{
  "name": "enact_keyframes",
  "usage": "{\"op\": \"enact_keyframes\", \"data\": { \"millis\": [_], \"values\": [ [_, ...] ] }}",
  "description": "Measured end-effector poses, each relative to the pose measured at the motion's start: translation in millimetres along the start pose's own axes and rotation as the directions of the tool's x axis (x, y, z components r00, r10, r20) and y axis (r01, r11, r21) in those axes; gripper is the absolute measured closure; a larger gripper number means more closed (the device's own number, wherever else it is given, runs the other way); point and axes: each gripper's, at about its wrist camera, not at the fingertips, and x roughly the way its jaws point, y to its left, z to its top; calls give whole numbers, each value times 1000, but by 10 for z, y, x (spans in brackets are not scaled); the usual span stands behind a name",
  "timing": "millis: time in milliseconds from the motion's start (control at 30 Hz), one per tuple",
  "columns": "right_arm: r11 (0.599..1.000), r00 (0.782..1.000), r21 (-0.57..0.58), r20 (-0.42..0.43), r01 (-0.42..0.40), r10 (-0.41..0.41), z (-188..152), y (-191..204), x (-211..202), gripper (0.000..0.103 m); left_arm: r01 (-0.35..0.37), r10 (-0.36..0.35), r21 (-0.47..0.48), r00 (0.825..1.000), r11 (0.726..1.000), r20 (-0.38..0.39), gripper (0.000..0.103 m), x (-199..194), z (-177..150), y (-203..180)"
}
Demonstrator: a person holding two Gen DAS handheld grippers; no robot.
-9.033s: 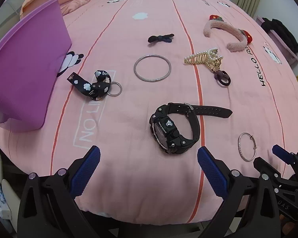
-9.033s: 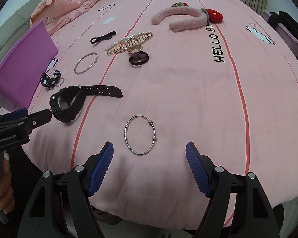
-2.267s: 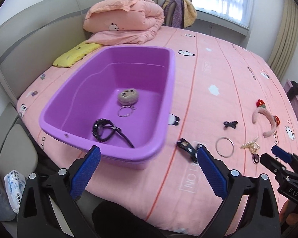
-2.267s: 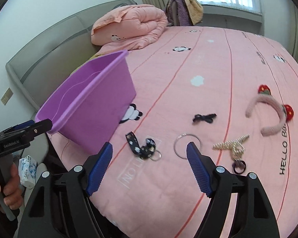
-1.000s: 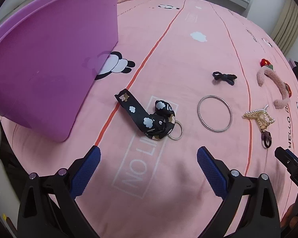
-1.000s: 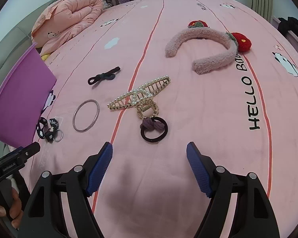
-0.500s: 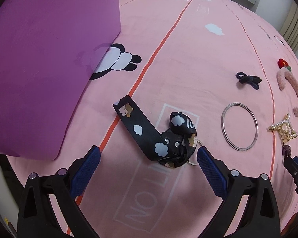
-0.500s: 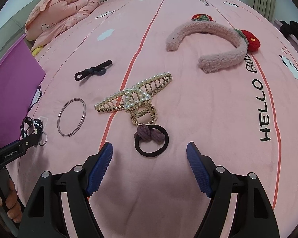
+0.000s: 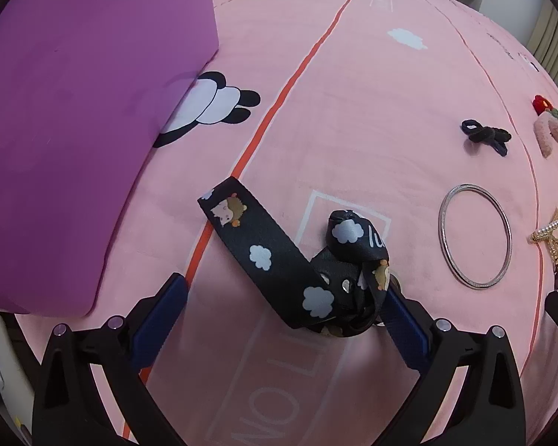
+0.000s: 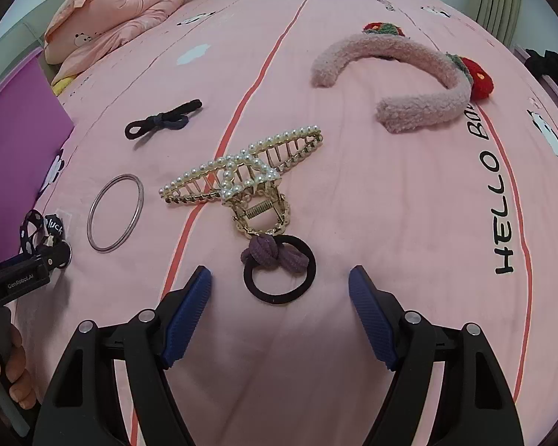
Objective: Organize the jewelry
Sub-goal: 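Lower the left tool onto the black lanyard with ring and grasp it, then lift the black lanyard with left tool while right grasps the purple hair tie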
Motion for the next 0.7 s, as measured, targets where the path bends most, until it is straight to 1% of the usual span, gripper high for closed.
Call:
{"op": "enact_keyframes", "data": {
  "millis": [133, 233, 267, 300, 367, 400, 433, 467, 500, 533, 567, 600, 633, 700],
  "values": [
    [999, 1000, -28, 9, 30, -29, -15, 51, 20, 30, -5, 5, -6, 1000, 1000, 15, 5, 38, 24, -8],
    [999, 999, -29, 16, 28, -28, -21, 44, 6, 32, -9, 9, -8, 1000, 1000, 21, 6, 36, 30, -7],
    [999, 999, -26, 20, 33, -32, -21, 29, -4, 39, -7, 7, -10, 1000, 1000, 21, 6, 31, 31, 1],
    [999, 999, -22, 24, 40, -40, -27, 19, -16, 43, -3, 3, -13, 1000, 1000, 19, 7, 24, 34, 9],
    [999, 999, -4, 28, 47, -47, -22, -44, -43, 66, 3, -2, -20, 1000, 1000, 15, 11, 4, 30, 23],
    [999, 999, 7, 29, 46, -46, -19, -80, -55, 71, 6, -6, -21, 1000, 1000, 15, 12, -12, 30, 22],
    [999, 999, 15, 28, 41, -41, -18, -108, -66, 78, 8, -8, -21, 1000, 1000, 17, 17, -30, 17, 17],
    [999, 999, 19, 29, 31, -32, -21, -125, -79, 81, 15, -14, -18, 1000, 1000, 20, 24, -51, 11, 6],
    [999, 999, 22, 30, 29, -30, -25, -139, -91, 84, 19, -19, -14, 1000, 1000, 23, 28, -71, 4, -4],
    [999, 999, 23, 30, 26, -27, -32, -151, -105, 86, 25, -25, -6, 999, 1000, 27, 37, -98, -6, -22],
    [999, 999, 24, 31, 26, -27, -42, -147, -119, 87, 29, -29, 3, 999, 1000, 29, 47, -117, -10, -33],
    [999, 999, 24, 32, 26, -27, -56, -142, -135, 88, 38, -38, 13, 999, 999, 30, 52, -144, -18, -50],
    [999, 999, 26, 33, 24, -25, -68, -142, -149, 88, 43, -44, 19, 999, 999, 30, 62, -166, -34, -66],
    [999, 999, 32, 32, 11, -12, -98, -143, -176, 89, 60, -61, 21, 998, 998, 31, 66, -218, -70, -71]
  ]
}}
